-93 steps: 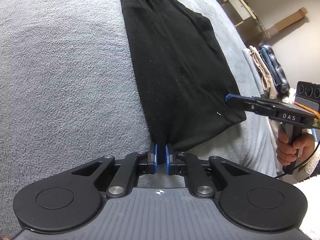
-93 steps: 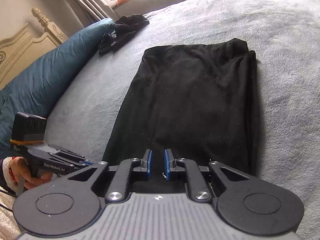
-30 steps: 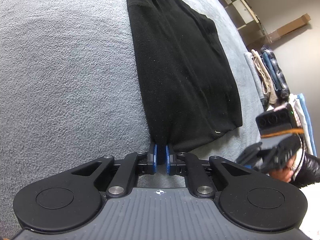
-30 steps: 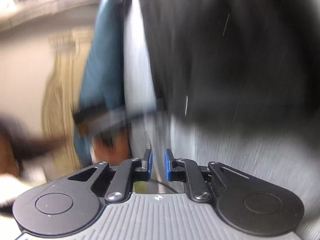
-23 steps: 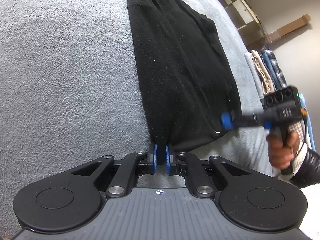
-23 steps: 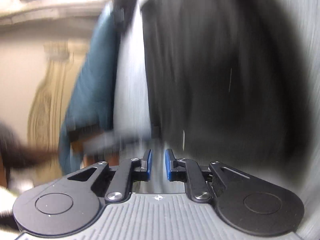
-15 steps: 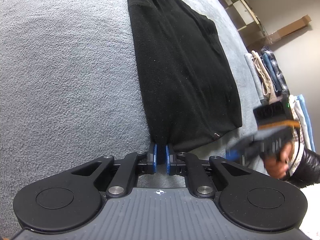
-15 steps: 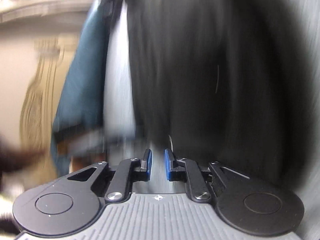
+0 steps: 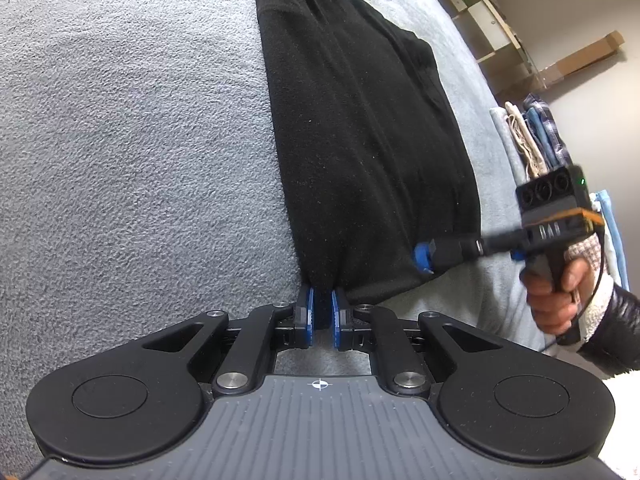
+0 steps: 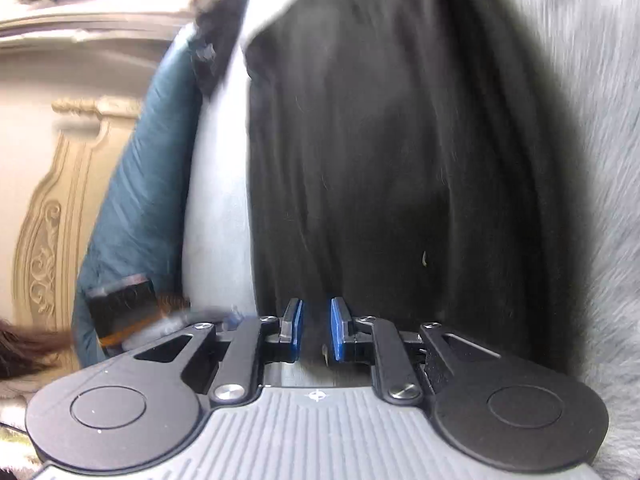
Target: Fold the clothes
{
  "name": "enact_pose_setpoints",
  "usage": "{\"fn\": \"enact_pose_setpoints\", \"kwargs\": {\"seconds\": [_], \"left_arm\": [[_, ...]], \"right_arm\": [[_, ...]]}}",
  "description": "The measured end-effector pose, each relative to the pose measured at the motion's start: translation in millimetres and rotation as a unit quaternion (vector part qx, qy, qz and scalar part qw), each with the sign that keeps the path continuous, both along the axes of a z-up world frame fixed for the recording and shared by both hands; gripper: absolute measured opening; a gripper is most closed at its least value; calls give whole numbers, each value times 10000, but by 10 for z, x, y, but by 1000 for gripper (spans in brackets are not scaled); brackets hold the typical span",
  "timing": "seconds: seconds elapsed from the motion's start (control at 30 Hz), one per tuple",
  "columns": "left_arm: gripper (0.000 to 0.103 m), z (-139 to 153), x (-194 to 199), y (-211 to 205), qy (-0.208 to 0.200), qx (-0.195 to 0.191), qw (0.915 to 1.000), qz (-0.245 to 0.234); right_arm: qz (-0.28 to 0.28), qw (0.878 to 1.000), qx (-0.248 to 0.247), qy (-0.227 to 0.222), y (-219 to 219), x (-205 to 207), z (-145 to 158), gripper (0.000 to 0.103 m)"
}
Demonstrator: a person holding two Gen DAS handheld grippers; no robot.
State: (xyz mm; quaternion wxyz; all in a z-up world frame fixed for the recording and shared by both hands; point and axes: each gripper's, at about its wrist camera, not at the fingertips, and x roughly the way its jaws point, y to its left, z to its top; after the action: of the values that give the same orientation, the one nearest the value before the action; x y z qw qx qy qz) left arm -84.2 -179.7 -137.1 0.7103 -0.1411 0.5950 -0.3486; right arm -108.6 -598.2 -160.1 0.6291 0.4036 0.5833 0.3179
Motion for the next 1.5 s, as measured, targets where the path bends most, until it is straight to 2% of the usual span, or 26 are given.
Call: {"fn": "enact_pose_setpoints", "kwargs": {"seconds": [0.07,0.13,0.2,0.27,0.33,0.43,0.5,0.6,0.73,0.8,0.97,1.13,1.23,1.37,1.5], "left_arm": [[9,-2,-2,-2,4,-2,10000,9],[9,-8,4,-13,19,2,10000,11],[9,-9,9,-19,21,8,10000,0],[9,-10,12,-17,17,6,10000,-7],[9,-10,10,-11,15,3,10000,-3],[9,-2,-2,-8,0,15,10000,10],[9,3,-13,-9,-11,21,10000,18],[9,3,-23,-11,-9,16,10000,34],[9,-4,-10,-17,6,23,10000,21],[9,-4,-4,-11,10,19,10000,16],[9,9,-19,1,5,10,10000,26],[13,75,-10,43,24,76,9998,-169],[17,197,23,91,-108,274,9992,-285],[19,434,56,100,-675,638,9945,-493],[19,583,91,-60,-1135,787,9861,-921]], "right_arm": [[520,9981,165,287,73,-129,-134,16],[1163,9918,-15,521,179,-342,-256,16],[1350,9890,-51,605,213,-482,-308,17],[1047,9935,19,443,198,-537,-284,17],[486,9988,38,102,121,-510,-223,17],[-270,9992,-56,-306,94,-327,-141,17],[-404,9985,-171,-333,84,-231,-169,17],[308,9994,-140,17,55,-273,-347,16],[1448,9883,107,473,339,-680,-509,17],[1590,9861,201,434,351,-781,-483,17],[908,9957,189,63,38,-704,-340,17],[-289,9985,-170,-434,-332,-467,-173,17],[-743,9906,-764,-854,-549,-418,-10,17],[-1025,9721,-1498,-1487,-734,-501,170,18],[-768,9502,-2109,-2164,-524,-544,255,18]]}}
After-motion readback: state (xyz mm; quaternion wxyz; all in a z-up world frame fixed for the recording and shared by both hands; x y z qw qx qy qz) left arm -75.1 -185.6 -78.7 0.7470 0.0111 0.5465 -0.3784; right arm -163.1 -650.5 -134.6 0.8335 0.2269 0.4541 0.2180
